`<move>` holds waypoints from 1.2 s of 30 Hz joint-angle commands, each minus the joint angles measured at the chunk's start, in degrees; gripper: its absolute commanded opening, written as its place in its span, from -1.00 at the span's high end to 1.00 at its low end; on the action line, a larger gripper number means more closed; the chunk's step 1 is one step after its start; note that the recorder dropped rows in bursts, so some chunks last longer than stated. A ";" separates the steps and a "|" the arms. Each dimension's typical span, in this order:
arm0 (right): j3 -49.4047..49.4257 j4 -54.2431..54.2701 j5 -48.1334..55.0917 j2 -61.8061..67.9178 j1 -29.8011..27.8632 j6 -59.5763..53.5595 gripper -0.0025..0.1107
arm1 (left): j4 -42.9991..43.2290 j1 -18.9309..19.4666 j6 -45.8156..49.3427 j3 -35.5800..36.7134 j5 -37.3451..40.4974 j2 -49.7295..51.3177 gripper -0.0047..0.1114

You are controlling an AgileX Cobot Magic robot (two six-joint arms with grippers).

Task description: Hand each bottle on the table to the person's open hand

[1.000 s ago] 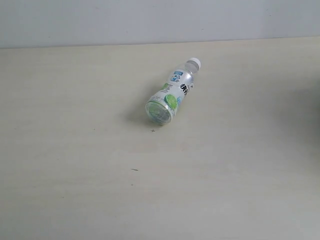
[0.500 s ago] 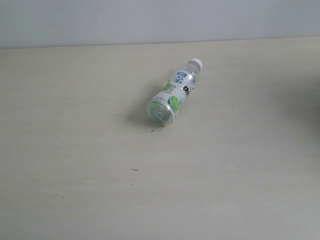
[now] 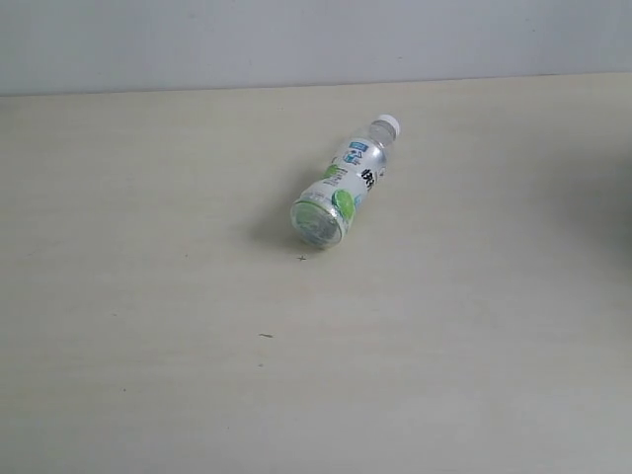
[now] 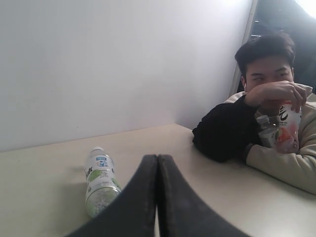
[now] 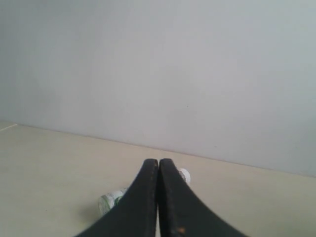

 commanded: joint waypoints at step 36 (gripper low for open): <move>2.24 -0.30 -1.85 -0.18 0.06 -0.45 0.96 | -0.11 0.12 0.02 0.18 -0.21 -0.10 0.91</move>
